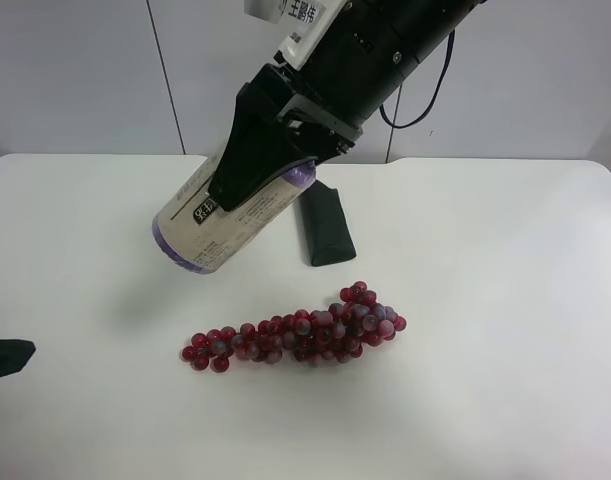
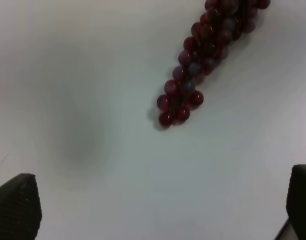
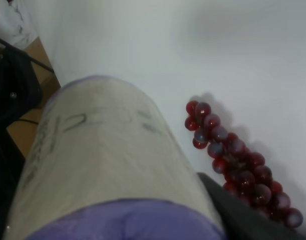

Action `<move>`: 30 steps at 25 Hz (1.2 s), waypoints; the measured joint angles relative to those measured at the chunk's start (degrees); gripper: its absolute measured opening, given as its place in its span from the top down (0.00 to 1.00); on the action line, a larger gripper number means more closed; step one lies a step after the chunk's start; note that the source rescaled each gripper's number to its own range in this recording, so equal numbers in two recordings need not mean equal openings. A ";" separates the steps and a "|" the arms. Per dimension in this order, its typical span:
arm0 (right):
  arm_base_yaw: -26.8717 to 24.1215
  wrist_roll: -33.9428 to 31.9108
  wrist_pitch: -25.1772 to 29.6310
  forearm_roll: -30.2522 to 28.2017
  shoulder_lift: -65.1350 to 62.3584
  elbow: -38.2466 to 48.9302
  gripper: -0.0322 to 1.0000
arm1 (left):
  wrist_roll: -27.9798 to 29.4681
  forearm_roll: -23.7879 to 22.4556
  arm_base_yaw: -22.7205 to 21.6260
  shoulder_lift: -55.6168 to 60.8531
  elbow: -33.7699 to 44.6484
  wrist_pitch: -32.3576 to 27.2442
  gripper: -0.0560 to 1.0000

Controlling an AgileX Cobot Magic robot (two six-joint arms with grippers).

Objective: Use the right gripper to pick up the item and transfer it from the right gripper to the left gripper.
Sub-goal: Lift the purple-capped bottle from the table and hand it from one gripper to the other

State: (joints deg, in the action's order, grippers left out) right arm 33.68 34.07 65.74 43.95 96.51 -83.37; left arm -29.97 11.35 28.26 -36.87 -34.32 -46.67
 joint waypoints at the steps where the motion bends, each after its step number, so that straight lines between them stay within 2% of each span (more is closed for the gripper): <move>1: 0.00 0.00 0.00 0.00 0.00 0.00 0.97 | 0.00 0.00 0.80 -1.09 0.00 1.10 0.00; 8: 0.00 0.00 0.04 0.00 0.00 0.00 0.97 | -0.24 1.09 4.60 -8.27 -2.46 6.97 0.00; 14: 0.00 0.04 0.04 0.05 0.00 0.00 0.97 | -3.83 2.62 5.29 -14.96 -6.91 8.31 0.00; 22: 0.00 0.04 0.04 0.05 0.00 0.00 0.97 | -6.68 4.36 12.31 -19.62 -7.98 12.11 0.00; 27: 0.00 0.04 0.04 0.05 0.00 0.00 0.97 | -6.42 4.42 12.85 -22.11 -7.99 16.33 0.00; 30: 0.00 0.04 0.04 0.05 0.00 0.00 0.97 | -6.30 4.42 12.85 -24.00 -7.99 16.82 0.00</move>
State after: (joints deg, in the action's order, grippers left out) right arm 33.68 34.11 65.77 44.00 96.51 -83.37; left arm -36.28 15.77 41.11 -60.87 -42.31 -29.85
